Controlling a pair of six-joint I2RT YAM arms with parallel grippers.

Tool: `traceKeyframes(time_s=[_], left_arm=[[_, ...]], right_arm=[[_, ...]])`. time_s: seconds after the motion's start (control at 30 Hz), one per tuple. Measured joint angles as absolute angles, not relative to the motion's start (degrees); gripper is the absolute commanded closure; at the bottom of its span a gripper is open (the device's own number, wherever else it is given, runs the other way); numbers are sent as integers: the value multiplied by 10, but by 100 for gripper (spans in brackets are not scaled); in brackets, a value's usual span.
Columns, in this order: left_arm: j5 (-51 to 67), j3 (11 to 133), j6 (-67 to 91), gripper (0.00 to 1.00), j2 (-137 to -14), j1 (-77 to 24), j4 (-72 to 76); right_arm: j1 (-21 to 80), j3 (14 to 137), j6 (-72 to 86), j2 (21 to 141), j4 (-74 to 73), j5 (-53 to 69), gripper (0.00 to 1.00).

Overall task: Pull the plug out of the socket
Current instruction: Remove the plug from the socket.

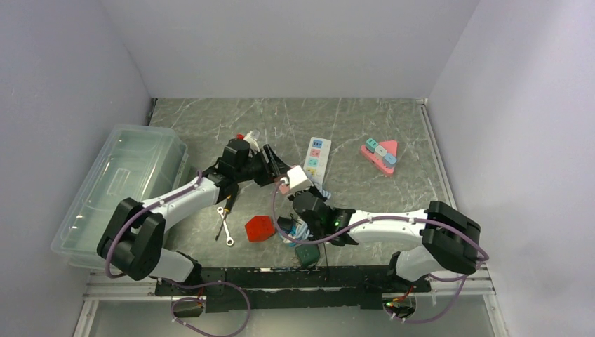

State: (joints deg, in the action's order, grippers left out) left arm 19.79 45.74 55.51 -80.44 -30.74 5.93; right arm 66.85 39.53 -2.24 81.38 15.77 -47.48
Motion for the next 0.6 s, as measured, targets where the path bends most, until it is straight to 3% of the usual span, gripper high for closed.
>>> traceKeyframes(time_s=[0.1, 0.27, 0.6], left_arm=[[203, 454, 563, 100, -812, -307, 70], [209, 452, 560, 100, -814, -307, 81], [220, 442, 517, 100, -811, -311, 125]], right_arm=[[668, 395, -14, 814, 152, -477, 100], [657, 387, 14, 800, 150, -459, 100], [582, 339, 95, 715, 150, -279, 100]])
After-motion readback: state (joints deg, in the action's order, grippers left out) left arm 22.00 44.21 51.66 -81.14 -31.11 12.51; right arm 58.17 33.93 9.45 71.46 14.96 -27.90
